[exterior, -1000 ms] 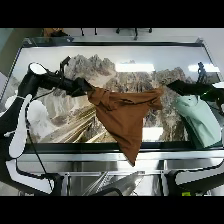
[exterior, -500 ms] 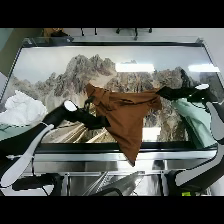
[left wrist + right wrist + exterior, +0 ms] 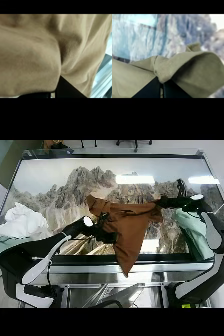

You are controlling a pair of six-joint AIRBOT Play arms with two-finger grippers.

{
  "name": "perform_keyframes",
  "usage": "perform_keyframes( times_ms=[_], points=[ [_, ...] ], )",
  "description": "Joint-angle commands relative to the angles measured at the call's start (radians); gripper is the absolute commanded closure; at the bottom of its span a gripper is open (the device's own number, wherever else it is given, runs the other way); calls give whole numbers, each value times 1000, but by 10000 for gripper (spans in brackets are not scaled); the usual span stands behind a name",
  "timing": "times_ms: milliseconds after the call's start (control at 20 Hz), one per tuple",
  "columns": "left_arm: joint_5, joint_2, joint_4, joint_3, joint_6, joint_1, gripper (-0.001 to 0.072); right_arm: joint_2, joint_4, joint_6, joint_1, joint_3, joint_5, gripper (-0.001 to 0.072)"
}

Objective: Fold the shirts.

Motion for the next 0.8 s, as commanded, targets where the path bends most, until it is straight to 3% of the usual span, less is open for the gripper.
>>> perform_keyframes(
  times_ms=[0,100,300,550,600,650,700,750],
  points=[
    [-82,-36,20,106,26,107,693,26,-132,69,-13,1,65,690],
    [-111,-36,99,211,26,196,693,70,-246,137,-11,-39,132,691],
    [-152,-64,181,469,69,357,693,295,-246,213,4,-355,161,691],
    [-345,-225,179,721,87,431,690,614,-37,336,133,-758,-66,679],
    [-379,-259,179,758,74,431,688,634,-24,336,156,-774,-83,614],
    [-414,-287,180,795,64,431,595,643,-21,336,171,-773,-80,445],
    [-452,-307,181,830,58,431,211,652,-21,334,171,-772,-70,383],
    [-497,-322,184,869,37,432,30,663,-21,296,162,-765,-57,383]
  ],
)
